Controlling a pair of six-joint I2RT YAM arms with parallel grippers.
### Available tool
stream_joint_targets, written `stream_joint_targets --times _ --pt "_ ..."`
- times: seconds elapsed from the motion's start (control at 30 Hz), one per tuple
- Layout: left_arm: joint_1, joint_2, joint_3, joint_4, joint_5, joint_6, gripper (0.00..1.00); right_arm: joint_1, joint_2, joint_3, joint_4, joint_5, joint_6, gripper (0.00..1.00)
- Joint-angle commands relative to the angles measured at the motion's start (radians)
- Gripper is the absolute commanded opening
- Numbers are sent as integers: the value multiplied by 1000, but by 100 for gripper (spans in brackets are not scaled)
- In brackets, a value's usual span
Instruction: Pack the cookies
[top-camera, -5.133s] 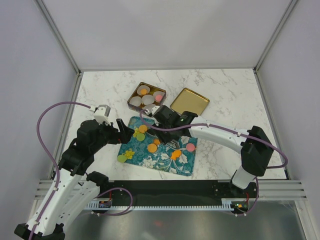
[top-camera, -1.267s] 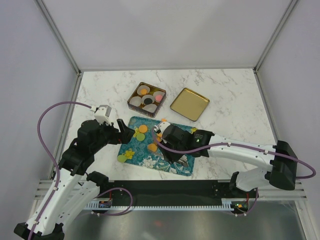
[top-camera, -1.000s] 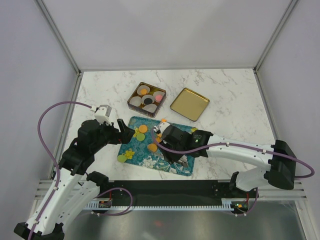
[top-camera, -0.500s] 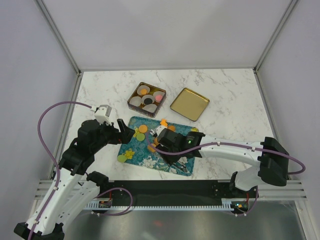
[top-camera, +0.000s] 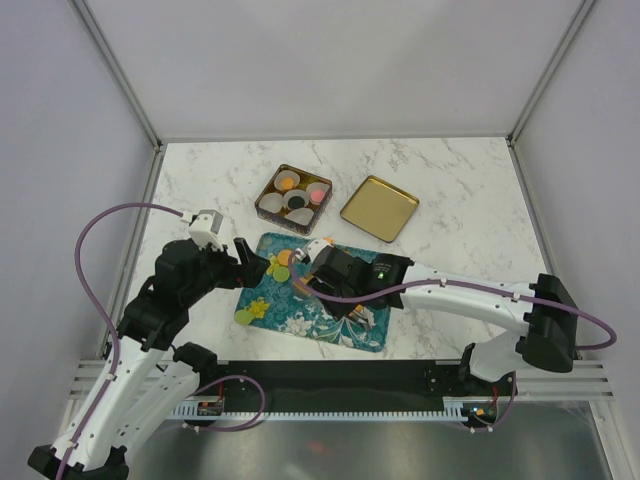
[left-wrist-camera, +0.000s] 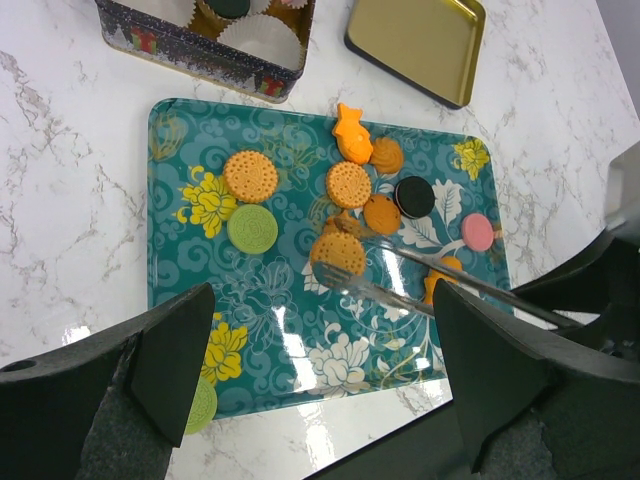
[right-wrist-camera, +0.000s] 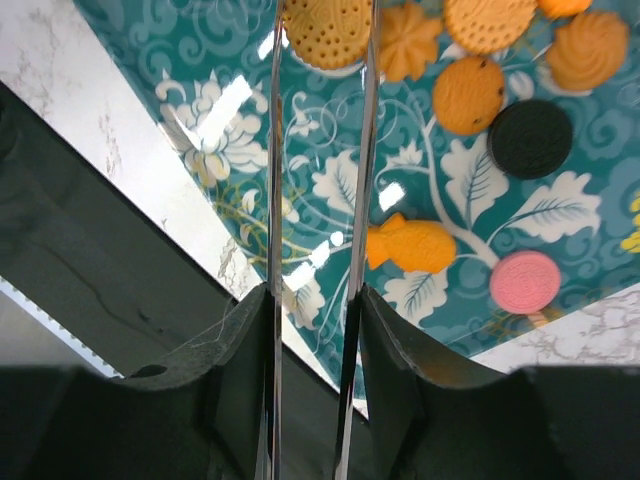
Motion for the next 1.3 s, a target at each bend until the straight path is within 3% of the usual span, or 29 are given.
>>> stream_joint_targets --times 0.0,0.23,0.43,0.67,0.83,1.27 --pt "-4 -11 -2 22 -14 31 98 -51 -40 97 -16 48 -46 42" --pt "-4 -7 -2 21 -15 31 98 -214 69 300 30 1 -138 42" --pt "-6 -9 -2 21 -22 31 98 -318 326 555 101 -50 -157 42" --pt "-7 -9 0 19 -22 32 98 -356 569 777 124 -90 -141 42" --pt "-9 -12 -2 19 -20 32 98 -366 657 838 154 -99 -117 43" --pt "-15 -20 -2 19 -22 32 98 -384 692 812 205 -121 -101 47"
